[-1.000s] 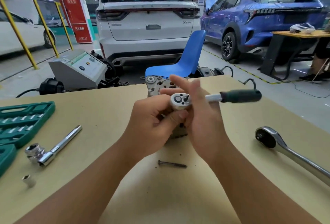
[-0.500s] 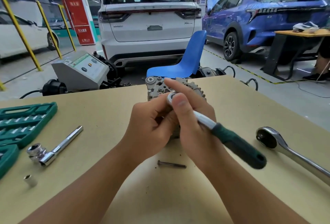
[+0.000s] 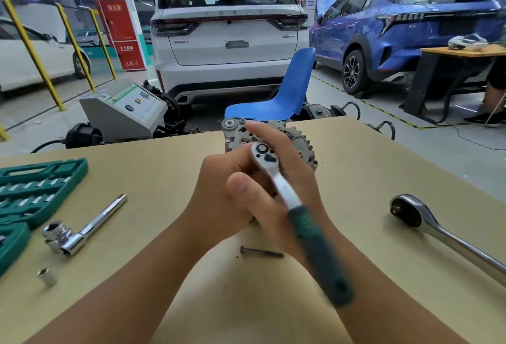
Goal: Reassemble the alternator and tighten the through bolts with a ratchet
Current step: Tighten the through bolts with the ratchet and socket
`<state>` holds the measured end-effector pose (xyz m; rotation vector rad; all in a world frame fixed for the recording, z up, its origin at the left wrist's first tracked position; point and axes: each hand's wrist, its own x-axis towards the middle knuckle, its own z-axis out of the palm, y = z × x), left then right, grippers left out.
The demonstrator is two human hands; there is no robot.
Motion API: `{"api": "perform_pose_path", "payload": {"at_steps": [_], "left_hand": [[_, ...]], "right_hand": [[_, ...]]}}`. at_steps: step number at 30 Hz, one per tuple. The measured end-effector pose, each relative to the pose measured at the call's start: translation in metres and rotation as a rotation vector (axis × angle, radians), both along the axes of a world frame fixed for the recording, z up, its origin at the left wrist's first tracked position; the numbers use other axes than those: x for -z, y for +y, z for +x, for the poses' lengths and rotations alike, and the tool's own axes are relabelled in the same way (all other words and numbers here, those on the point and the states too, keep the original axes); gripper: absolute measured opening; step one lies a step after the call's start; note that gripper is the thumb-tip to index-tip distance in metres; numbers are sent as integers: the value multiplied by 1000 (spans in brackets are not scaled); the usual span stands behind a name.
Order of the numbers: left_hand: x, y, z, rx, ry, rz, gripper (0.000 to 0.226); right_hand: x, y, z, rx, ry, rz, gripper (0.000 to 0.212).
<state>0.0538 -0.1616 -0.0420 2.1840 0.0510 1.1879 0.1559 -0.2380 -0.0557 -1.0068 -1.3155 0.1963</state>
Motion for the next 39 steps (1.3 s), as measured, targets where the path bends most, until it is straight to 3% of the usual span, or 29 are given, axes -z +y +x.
{"api": "perform_pose_path", "payload": {"at_steps": [4,9,12,15,18,20,22,24,26,28,31,34,38,39], "left_hand": [[-2,5,-1,36,52,-66,22],[-3,8,-3,90,111,-118,17],[-1,8,-3,64,52,-65,17],[6,4,0,-38,-48,9,23],[9,2,0,-29,-40,-90,11],[6,3,-1,4,26,-142,17],[4,5,-2,30,49,-132,20],[3,5,-1,9,18,-88,19],[5,2,0,-21,-24,-33,12],[6,0,2,-56,-52,-8,15],[5,6,0,-12,-7,-140,17],[6,11,-4,63,34,-187,15],[12,4,0,-43,-92,-108,14],[14,3,1,-84,-127,-87,11]], "right_hand": [[-4,-1,5,-123,123,-30,51],[-11,-10,10,-284,419,-137,48],[-11,-9,5,-144,249,-67,42],[-5,-7,1,-84,106,-30,51],[-13,-10,3,-203,335,-151,60],[-16,-12,11,-293,488,-197,66],[-14,-14,13,-259,399,-183,51],[-9,-12,7,-133,177,-156,31],[-5,-9,2,-43,87,-137,39],[-4,-8,1,-65,115,-159,45],[-10,-11,7,-235,324,-257,39],[-17,-14,13,-333,511,-236,55],[-13,-13,12,-256,318,-147,30],[-11,-13,11,-217,243,-120,33]]}}
